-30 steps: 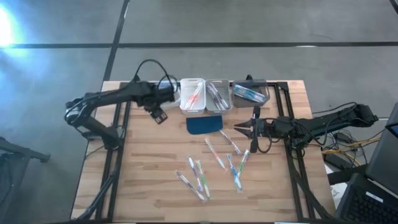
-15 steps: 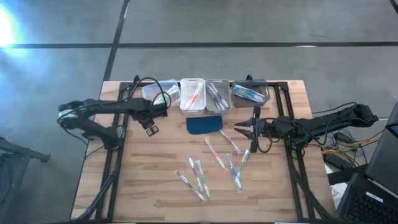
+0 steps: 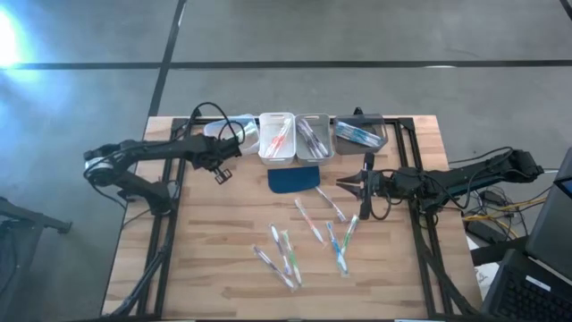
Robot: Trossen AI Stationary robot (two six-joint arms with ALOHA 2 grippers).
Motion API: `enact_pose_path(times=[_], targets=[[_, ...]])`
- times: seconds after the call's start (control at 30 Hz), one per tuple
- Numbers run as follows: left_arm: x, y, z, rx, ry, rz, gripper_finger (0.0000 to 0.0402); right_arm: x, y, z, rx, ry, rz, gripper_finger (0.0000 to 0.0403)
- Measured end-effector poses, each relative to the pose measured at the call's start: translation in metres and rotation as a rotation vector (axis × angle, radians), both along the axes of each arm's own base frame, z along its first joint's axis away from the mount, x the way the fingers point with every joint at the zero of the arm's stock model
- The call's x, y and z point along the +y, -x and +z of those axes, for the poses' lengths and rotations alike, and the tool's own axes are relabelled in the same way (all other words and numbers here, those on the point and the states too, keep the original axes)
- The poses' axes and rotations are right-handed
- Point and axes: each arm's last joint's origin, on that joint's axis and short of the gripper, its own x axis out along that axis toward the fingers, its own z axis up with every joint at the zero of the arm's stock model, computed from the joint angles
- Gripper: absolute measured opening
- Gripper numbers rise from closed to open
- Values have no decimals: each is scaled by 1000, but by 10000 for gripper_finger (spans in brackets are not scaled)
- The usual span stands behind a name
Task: Pick & Place Toothbrushes
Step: Adjust the transparent bin, then put the blue toothbrush into the transparent black bin
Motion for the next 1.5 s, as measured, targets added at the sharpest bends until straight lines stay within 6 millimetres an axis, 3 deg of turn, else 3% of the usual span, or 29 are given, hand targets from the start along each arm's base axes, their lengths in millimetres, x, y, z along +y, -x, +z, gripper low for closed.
enact_pose_path(times=[0.5,0.97,1.3,1.5], targets=[[18,-1,2,-75,-47,18,3,0,0,0,2,8,1,10],[35,1,4,-124,-96,37,1,0,0,0,3,8,1,8],[39,-7,-5,-212,-124,-118,2,0,0,0,6,19,2,8],[36,-6,4,-195,-87,-142,3,0,0,-1,11,23,2,8]])
